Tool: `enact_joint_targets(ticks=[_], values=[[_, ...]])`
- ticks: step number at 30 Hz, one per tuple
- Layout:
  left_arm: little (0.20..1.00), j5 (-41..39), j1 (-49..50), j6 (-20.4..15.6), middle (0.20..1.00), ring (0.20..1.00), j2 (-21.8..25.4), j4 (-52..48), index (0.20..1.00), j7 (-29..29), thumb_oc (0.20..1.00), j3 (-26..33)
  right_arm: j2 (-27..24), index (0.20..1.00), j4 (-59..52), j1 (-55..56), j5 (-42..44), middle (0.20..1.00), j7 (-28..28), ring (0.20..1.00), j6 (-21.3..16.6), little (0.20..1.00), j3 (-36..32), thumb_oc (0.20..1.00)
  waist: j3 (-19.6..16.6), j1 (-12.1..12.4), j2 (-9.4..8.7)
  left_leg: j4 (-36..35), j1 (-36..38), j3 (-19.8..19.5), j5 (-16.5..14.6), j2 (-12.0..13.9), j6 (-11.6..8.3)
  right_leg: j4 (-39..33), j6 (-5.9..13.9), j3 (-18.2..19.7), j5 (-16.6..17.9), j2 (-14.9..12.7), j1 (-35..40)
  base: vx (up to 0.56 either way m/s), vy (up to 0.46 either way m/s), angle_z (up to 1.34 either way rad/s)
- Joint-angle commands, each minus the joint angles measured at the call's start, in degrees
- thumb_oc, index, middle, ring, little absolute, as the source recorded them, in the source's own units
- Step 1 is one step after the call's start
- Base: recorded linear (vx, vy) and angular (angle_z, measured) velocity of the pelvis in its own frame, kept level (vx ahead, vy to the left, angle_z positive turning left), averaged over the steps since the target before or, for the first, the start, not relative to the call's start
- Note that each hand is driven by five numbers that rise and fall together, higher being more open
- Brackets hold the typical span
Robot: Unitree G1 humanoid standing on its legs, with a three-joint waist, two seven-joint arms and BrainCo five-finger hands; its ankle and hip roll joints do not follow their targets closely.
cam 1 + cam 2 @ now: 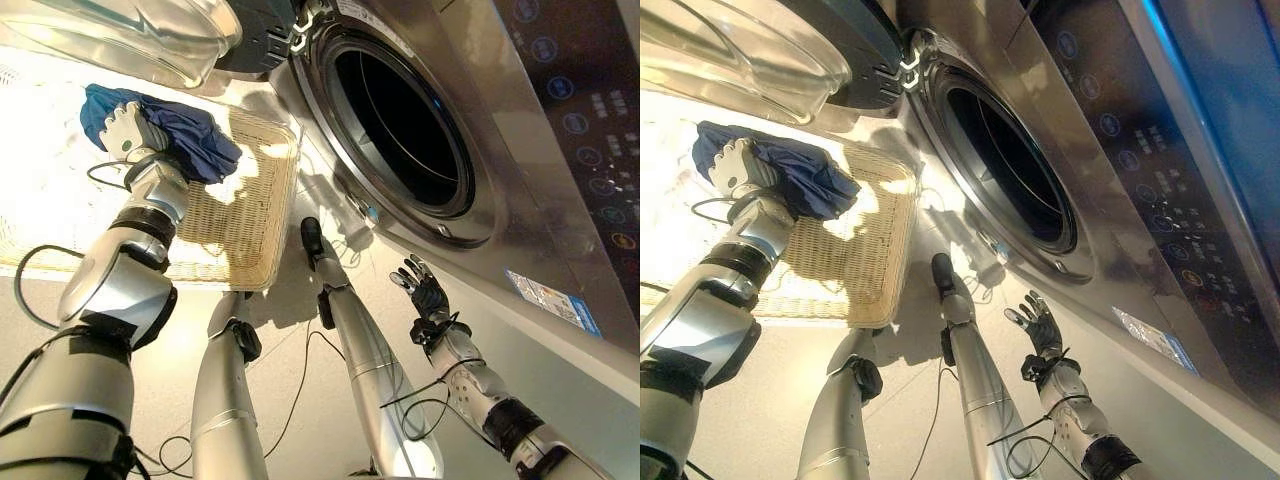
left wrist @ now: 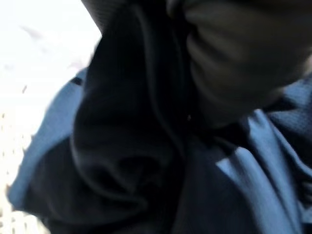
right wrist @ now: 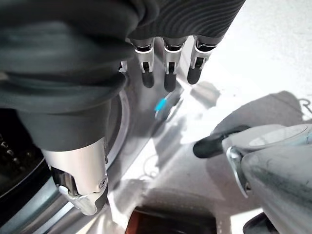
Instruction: Put the clothes into the washing machine.
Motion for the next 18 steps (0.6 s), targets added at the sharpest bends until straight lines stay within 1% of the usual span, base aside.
enact_joint_targets(ticks=[1,3,4,5,7,8,10,11,12,13,14,15,16,17,18], values=[[0.2,-1.9,7.7,-4.5,0.2,0.2,-3.5,-3.5,0.2,-3.3,0.2,3.6,-0.1,1.0,-6.1,5.2,-1.2,1.0,-0.3,1.0,-2.8,1.0,-0.5,1.0,-0.5,1.4,-2.27,5.6,3.1,0.6,-8.4,-4.1,-1.88,-10.4,2.99,0.5,4.9,4.2,3.6,-0.02,-0.046,0.23],[0.2,0.9,11.1,-5.9,0.2,0.2,-3.2,-8.6,0.2,-0.8,0.2,5.0,-0.2,1.0,-8.1,6.1,-2.6,1.0,-1.0,1.0,-4.8,1.0,-1.4,1.0,-0.5,2.8,-1.51,2.9,4.4,-0.5,-6.9,-4.7,-1.97,-11.1,2.94,0.1,4.9,4.4,5.0,-0.07,-0.084,0.24],[0.2,4.9,12.4,-4.7,0.2,0.2,-2.7,-12.1,0.2,1.2,0.2,5.6,-0.2,1.0,-9.4,5.6,-4.5,1.0,-1.4,1.0,-6.0,1.0,-2.5,1.0,-0.5,3.4,-1.29,0.7,3.6,-0.3,-3.9,-5.3,-1.66,-11.6,2.66,-0.2,6.5,4.1,4.1,-0.11,-0.1,0.21],[0.2,8.7,13.6,-3.5,0.2,0.2,-2.4,-13.6,0.2,3.4,0.2,5.7,-0.3,1.0,-10.1,5.8,-5.4,1.0,-1.7,1.0,-6.7,1.0,-2.7,1.0,-0.5,4.0,-1.0,-0.5,4.1,-0.7,-3.2,-5.3,-1.69,-11.7,2.67,-0.5,6.5,4.1,4.7,-0.1,-0.08,0.23],[0.2,9.4,13.8,-3.4,0.2,0.2,-2.3,-13.9,0.2,3.7,0.2,5.7,-0.3,1.0,-10.2,5.8,-5.6,1.0,-1.8,1.0,-6.8,1.0,-2.8,1.0,-0.5,4.1,-0.93,-0.8,4.2,-0.8,-3.0,-5.3,-1.71,-11.7,2.69,-0.6,6.5,4.1,4.8,-0.03,-0.039,0.14],[0.2,11.3,16.9,-3.3,0.2,0.2,-1.2,-17.2,0.2,6.3,0.2,6.4,-0.6,1.0,-11.5,6.0,-7.6,1.0,-2.8,1.0,-8.0,1.0,-3.4,1.0,-0.5,5.5,-0.29,-3.1,5.4,-1.6,-1.6,-5.3,-1.88,-12.0,2.73,-1.6,6.4,4.1,6.1,-0.06,-0.067,0.09],[0.2,11.9,20.4,-4.1,0.2,0.2,-0.8,-20.3,0.2,8.2,0.2,8.1,-1.2,1.0,-12.9,6.1,-9.3,1.0,-3.4,1.0,-9.0,1.0,-4.1,1.0,-0.5,6.8,0.35,-5.6,6.7,-2.1,-0.3,-5.0,-2.17,-12.4,2.8,-2.5,6.2,4.0,7.6,-0.06,-0.071,0.13],[0.2,11.4,22.6,-5.3,0.2,0.2,-0.6,-22.1,0.2,9.2,0.2,8.9,-1.2,1.0,-13.4,6.2,-10.4,1.0,-4.0,1.0,-9.6,1.0,-4.6,1.0,-0.5,7.6,0.73,-6.9,7.5,-2.5,0.4,-4.8,-2.37,-12.6,2.89,-3.2,6.1,3.8,8.4,-0.08,-0.076,0.14],[0.2,10.6,25.4,-7.0,0.2,0.2,-0.8,-24.4,0.2,10.4,0.2,10.1,-1.3,1.0,-14.2,6.0,-13.4,1.0,-4.8,1.0,-10.6,1.0,-5.0,1.0,-0.5,8.7,1.32,-8.8,8.6,-2.9,1.3,-4.6,-2.66,-13.0,3.11,-4.2,6.0,3.5,9.4,-0.06,-0.065,0.11],[0.2,10.6,25.4,-7.0,0.2,0.2,-0.8,-24.4,0.2,10.4,0.2,10.1,-1.3,1.0,-14.2,6.0,-13.4,1.0,-4.8,1.0,-10.6,1.0,-5.0,1.0,-0.5,8.7,1.32,-8.8,8.6,-2.9,1.3,-4.6,-2.66,-13.0,3.11,-4.2,6.0,3.5,9.4,-0.08,-0.052,0.12],[0.2,8.6,28.8,-8.9,0.2,0.2,-1.5,-27.7,0.2,10.7,0.2,11.8,-1.2,1.0,-15.9,5.4,-16.5,1.0,-5.8,1.0,-10.1,1.0,-5.7,1.0,-0.5,9.8,1.91,-11.0,10.0,-3.5,2.3,-4.3,-2.86,-13.5,3.33,-5.2,5.9,3.2,10.8,-0.05,-0.03,0.16],[0.2,7.3,30.3,-10.3,0.2,0.2,-1.8,-29.3,0.2,9.9,0.2,12.6,-1.3,1.0,-16.7,5.1,-17.7,1.0,-6.6,1.0,-9.7,1.0,-5.9,1.0,-0.5,10.4,2.12,-12.0,10.7,-3.7,2.7,-4.2,-2.99,-13.8,3.44,-5.6,5.8,3.0,11.5,-0.09,-0.042,0.21],[0.2,2.6,32.9,-13.0,0.2,0.2,-2.6,-31.6,0.2,7.8,0.2,14.1,-1.3,1.0,-17.7,4.4,-20.3,1.0,-7.2,1.0,-8.7,1.0,-6.2,1.0,-0.5,11.3,2.51,-13.6,11.9,-4.1,3.4,-4.0,-3.17,-14.4,3.6,-6.4,5.7,2.8,12.6,-0.07,-0.042,0.16],[0.2,0.8,34.7,-14.3,0.2,0.2,-3.7,-33.1,0.2,6.4,0.2,15.3,-1.2,1.0,-18.3,3.9,-21.7,1.0,-7.6,1.0,-7.3,1.0,-6.4,1.0,-0.5,11.8,2.68,-14.4,12.5,-4.3,3.7,-3.9,-3.26,-14.6,3.74,-6.8,5.7,2.6,13.2,-0.09,-0.055,0.18],[0.2,-2.3,37.7,-16.7,0.2,0.2,-5.8,-35.1,0.2,4.1,0.2,16.8,-0.9,1.0,-19.1,3.0,-24.2,1.0,-8.3,1.0,-5.7,1.0,-6.3,1.0,-0.5,12.8,2.97,-15.9,13.6,-4.9,4.4,-3.8,-3.41,-15.1,3.94,-7.5,5.7,2.4,14.4,-0.08,-0.056,0.2]])
